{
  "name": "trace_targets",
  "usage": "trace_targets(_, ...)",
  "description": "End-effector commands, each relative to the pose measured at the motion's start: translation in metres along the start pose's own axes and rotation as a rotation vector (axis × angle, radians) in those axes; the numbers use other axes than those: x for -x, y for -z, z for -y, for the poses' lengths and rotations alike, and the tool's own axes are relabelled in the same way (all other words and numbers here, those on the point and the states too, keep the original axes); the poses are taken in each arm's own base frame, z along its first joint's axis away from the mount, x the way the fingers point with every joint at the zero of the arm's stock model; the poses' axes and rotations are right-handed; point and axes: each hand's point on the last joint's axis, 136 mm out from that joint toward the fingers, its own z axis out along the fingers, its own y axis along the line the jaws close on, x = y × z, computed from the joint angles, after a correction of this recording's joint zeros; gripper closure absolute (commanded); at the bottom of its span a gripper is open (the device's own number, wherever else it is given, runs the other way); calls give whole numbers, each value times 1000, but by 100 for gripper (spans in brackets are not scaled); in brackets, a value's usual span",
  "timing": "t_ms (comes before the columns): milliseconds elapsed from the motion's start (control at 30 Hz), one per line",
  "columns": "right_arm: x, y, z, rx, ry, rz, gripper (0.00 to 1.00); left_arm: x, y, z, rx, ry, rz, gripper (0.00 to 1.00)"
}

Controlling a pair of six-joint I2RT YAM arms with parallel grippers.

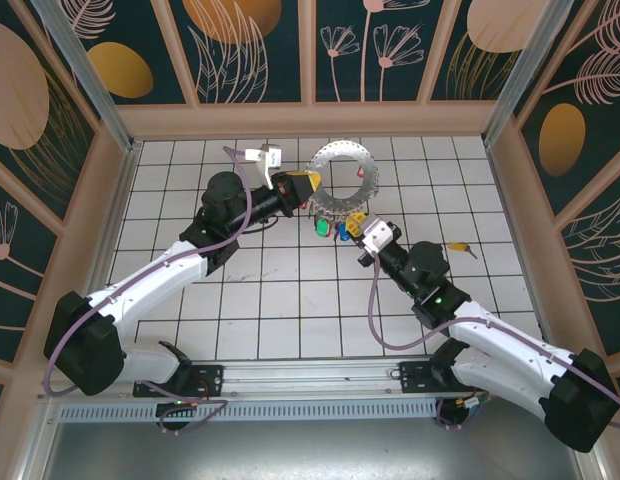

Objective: Put the keys on the keyring

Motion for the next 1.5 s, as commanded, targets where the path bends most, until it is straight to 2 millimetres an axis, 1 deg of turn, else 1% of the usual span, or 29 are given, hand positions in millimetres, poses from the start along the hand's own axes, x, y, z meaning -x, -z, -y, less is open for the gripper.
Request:
trace_targets(0, 6, 0, 6, -41, 0, 29, 86, 28, 4, 29, -95, -24, 81, 96)
trace_targets(400, -2, 0, 7, -53, 9, 2, 80, 30, 5, 31, -102, -20, 85, 97)
trace_targets(600, 0, -1, -2, -2, 22, 18, 77, 29, 6, 32, -103, -18, 84, 97)
trace_targets(833, -1, -1, -1, -7, 22, 14, 75, 29, 8, 32, -103, -14, 87, 97)
trace_targets(1000, 2, -2, -1, -7, 19, 25, 73, 31, 9, 33, -105, -15, 91, 97)
trace_targets(1133, 2, -2, 4, -35, 15, 21, 75, 30, 9, 34, -110, -11, 90, 97)
trace_targets(1300, 2, -1, 10, -69, 8, 21, 81, 31, 10, 35, -112, -10, 93, 97)
trace_targets(1367, 1, -2, 10, -70, 8, 21, 83, 31, 10, 35, -114, -9, 94, 97)
trace_targets(1467, 2, -2, 10, -72, 1, 29, 83, 32, 10, 36, -117, -7, 97, 97)
